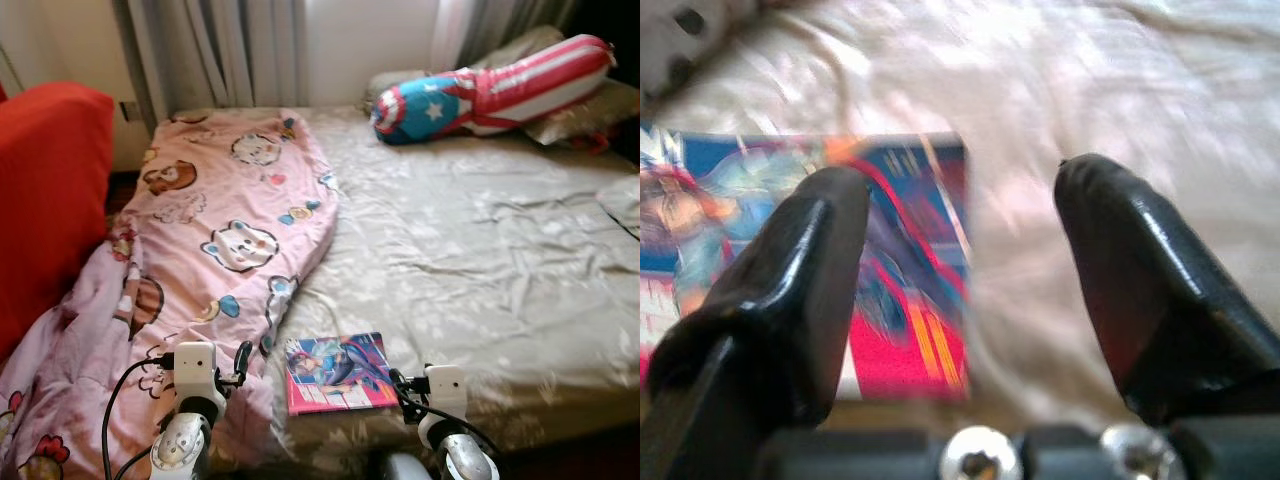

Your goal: Clean up the room

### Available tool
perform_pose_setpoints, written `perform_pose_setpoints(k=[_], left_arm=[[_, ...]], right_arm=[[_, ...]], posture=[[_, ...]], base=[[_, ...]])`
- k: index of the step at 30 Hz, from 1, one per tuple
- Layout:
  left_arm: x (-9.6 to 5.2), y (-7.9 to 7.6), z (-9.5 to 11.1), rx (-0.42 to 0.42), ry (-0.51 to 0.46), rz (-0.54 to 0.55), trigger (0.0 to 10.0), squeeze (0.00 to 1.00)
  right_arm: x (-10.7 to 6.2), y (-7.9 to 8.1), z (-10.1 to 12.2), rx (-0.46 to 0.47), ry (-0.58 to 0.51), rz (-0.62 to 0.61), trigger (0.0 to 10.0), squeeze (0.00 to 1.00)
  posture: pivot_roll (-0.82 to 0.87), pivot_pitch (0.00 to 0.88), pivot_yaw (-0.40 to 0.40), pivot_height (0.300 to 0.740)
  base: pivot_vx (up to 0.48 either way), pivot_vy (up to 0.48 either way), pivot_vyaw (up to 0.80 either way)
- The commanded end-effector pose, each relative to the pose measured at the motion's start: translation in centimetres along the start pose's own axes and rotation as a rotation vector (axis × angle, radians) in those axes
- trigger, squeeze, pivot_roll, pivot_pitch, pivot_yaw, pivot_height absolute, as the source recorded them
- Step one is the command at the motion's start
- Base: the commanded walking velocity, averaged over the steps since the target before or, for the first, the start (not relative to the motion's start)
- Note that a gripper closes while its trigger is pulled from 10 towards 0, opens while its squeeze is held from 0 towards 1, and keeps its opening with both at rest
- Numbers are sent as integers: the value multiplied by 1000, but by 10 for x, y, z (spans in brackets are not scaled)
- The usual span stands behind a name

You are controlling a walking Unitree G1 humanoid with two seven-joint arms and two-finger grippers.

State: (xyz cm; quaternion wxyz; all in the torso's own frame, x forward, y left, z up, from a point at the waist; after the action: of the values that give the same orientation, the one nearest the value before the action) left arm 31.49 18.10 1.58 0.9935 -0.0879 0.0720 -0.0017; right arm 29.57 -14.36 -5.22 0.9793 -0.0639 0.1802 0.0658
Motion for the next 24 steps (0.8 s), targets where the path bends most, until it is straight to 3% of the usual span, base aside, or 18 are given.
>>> perform_pose_setpoints(k=[1,12,22,23,24], left_arm=[[-2,5,-2,5,15,11,10000,0],[-3,4,-2,14,15,4,10000,0],[-4,5,0,24,13,4,10000,0],[-4,5,0,29,13,2,10000,0],[-4,5,0,29,13,2,10000,0]], right_arm=[[4,5,8,7,-23,10,10000,0],[5,3,3,6,15,0,10000,0],[6,-27,-9,191,97,-139,10000,0],[6,-32,-9,216,98,-151,10000,1000],[6,-32,-9,216,98,-151,10000,1000]], posture=[[31,0,-62,603],[35,0,-59,603],[57,10,-49,603],[57,16,-47,603],[57,16,-47,603]], base=[[0,0,0],[0,0,0],[0,0,0],[0,0,0],[0,0,0]])
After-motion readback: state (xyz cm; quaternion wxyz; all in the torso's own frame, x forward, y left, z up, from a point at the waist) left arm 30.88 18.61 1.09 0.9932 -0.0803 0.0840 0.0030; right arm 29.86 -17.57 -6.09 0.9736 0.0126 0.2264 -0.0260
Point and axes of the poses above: a point about 5 cm out from each wrist's last joint towards the gripper, its own x axis pointing out of the wrist towards the gripper, its own z axis along the axis of the wrist's last joint, y = z × x, the point moved 6 cm from there along x, pointing out of the wrist towards the gripper, and after that the axes turned 9 degrees about -x, right-handed, at the moved point
